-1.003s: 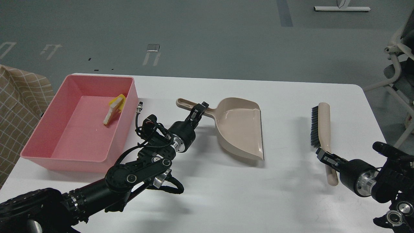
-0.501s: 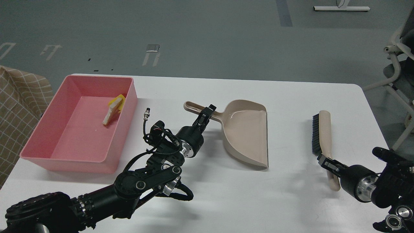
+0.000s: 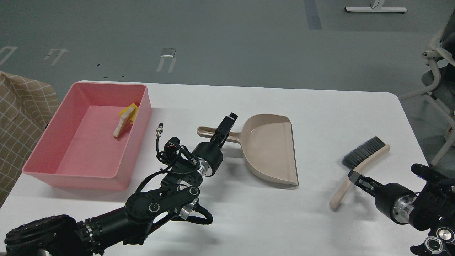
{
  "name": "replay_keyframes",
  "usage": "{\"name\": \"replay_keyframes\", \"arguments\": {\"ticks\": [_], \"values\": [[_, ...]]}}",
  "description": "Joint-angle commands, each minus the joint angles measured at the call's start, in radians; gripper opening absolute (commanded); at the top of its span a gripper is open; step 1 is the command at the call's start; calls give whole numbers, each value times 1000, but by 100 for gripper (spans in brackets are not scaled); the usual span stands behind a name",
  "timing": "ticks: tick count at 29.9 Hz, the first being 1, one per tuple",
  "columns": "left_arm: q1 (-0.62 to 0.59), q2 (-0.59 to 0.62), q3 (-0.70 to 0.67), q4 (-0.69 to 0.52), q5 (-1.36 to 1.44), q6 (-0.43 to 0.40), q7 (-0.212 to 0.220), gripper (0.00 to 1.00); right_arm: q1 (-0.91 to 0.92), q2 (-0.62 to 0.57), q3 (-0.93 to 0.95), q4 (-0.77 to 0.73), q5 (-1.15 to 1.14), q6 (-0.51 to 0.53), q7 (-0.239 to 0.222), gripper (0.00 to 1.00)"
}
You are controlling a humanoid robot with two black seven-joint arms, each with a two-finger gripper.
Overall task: Sweep and dump garbage into bin
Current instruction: 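Release the dustpan and brush, opening both grippers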
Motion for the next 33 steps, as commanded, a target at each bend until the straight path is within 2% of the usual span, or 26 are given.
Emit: {"name": "replay_keyframes", "arguments": {"ticks": [1,4,7,17,30,33], "values": [[-4,25,14,2,7,0,-13,98,-1,0,3,1,5,0,0,47],[-3,57,16,2,7,0,-18,98,-1,0,3,2,25,0,0,46],[-4,88,22,0,13,0,-42,98,0,0,5,1,26,0,0,46],[-16,180,25,-29,13,0,-47,98,11,2,6,-1,26,0,0,46],[-36,233,25,-27,12,0,-50,98,30,3,11,-15,28,0,0,47],[-53,244,23,-27,12,0,-65,98,57,3,12,-19,28,0,2,50]]}}
